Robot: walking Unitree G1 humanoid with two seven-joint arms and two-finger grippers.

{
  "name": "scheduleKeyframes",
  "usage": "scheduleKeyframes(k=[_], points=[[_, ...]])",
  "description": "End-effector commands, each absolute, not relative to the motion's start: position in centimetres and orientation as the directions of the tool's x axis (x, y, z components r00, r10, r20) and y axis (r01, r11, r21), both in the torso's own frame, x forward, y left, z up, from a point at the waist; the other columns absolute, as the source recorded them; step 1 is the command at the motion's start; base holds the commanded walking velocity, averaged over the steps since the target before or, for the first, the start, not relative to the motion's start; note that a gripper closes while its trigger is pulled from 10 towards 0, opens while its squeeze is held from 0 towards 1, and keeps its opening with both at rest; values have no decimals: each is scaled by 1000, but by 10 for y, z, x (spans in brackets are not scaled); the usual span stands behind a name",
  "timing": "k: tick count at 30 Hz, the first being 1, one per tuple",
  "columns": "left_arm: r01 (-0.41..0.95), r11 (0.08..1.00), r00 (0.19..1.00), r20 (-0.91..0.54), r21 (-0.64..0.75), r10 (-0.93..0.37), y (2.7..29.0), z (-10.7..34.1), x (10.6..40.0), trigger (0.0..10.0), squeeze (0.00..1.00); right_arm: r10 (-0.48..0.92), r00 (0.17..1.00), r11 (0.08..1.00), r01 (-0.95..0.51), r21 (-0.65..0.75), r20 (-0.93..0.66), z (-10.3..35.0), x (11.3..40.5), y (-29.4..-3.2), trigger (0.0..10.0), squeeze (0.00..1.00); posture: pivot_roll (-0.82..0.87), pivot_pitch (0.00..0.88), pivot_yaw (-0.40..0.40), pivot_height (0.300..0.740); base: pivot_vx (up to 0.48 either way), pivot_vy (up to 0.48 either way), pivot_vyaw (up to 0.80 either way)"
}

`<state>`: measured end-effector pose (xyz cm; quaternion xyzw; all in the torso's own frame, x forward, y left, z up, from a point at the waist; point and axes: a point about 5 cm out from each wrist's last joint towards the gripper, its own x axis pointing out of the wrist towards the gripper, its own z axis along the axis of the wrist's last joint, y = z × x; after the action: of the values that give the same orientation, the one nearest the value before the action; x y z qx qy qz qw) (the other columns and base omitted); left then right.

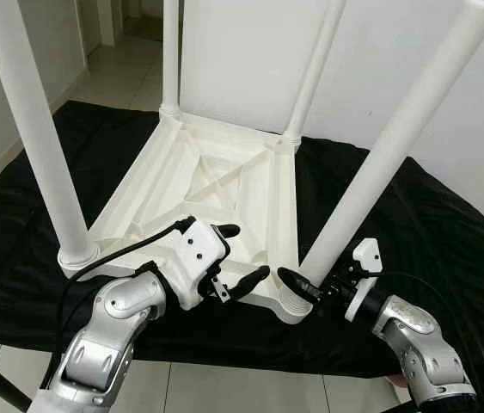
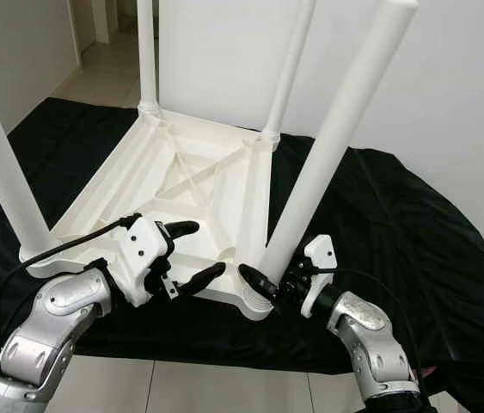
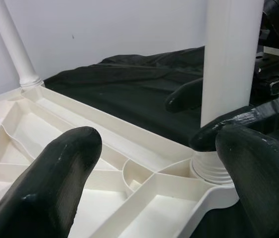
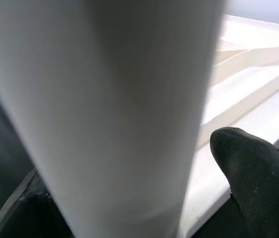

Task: Building children table

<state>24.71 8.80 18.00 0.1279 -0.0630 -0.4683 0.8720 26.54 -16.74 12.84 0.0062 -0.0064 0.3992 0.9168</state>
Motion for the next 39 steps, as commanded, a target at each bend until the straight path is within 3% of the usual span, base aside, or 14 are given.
scheduleKeyframes(k=[1, 8, 15, 17, 19, 20, 21, 22, 31, 34, 35, 39], points=[[787, 577, 591, 2, 217, -807, 85, 179, 246, 10000, 0, 745, 667, 667, -745, -5, 8, 130, 262, -162, 10000, 0, -14, 0, -126, 740, 0, 0, 0], [835, 544, 550, -120, 79, -827, 80, 161, 240, 10000, 0, 743, 670, 669, -743, -12, -19, 126, 264, -157, 10000, 0, -8, 0, -121, 740, 0, 0, 0], [838, 536, 545, -186, 102, -817, 84, 145, 239, 10000, 0, 721, 690, 690, -723, -20, -56, 118, 270, -163, 10000, 0, -8, 0, -117, 740, 0, 0, 0], [837, 534, 548, -190, 119, -815, 85, 145, 240, 10000, 0, 714, 697, 697, -716, -29, -62, 116, 273, -166, 7608, 0, -9, 0, -116, 740, 0, 0, 0], [837, 534, 548, -190, 119, -815, 85, 145, 240, 10000, 0, 714, 697, 697, -716, -29, -62, 116, 273, -166, 7608, 0, -9, 0, -116, 740, 0, 0, 0], [838, 532, 546, -197, 124, -814, 86, 145, 239, 10000, 0, 709, 702, 702, -712, -31, -64, 116, 275, -167, 1725, 0, -9, 0, -116, 740, 0, 0, 0], [838, 532, 546, -197, 124, -814, 86, 145, 239, 10000, 0, 709, 702, 702, -712, -31, -64, 116, 275, -167, 1725, 0, -9, 0, -116, 740, 0, 0, 0], [838, 531, 546, -200, 125, -814, 86, 145, 239, 10000, 0, 706, 705, 705, -709, -30, -66, 116, 276, -169, 0, 0, -6, 0, -117, 740, 0, 0, 0], [824, 548, 566, -209, 145, -797, 86, 149, 239, 10000, 0, 676, 733, 736, -677, 11, -72, 115, 277, -170, 0, 0, -3, 0, -123, 740, 0, 0, 0], [804, 574, 595, -172, 159, -785, 85, 153, 242, 10000, 0, 571, 816, 819, -574, -14, -83, 113, 277, -168, 0, 0, -1, 0, -137, 740, 0, 0, 0], [782, 602, 622, -144, 160, -769, 83, 157, 244, 10000, 0, 426, 900, 902, -430, -35, -95, 108, 277, -165, 0, 0, 3, 0, -139, 740, 0, 0, 0], [773, 612, 633, -138, 166, -762, 82, 157, 245, 10000, 0, 367, 925, 927, -372, -41, -96, 107, 276, -163, 0, 0, 3, 0, -139, 740, 0, 0, 0]])
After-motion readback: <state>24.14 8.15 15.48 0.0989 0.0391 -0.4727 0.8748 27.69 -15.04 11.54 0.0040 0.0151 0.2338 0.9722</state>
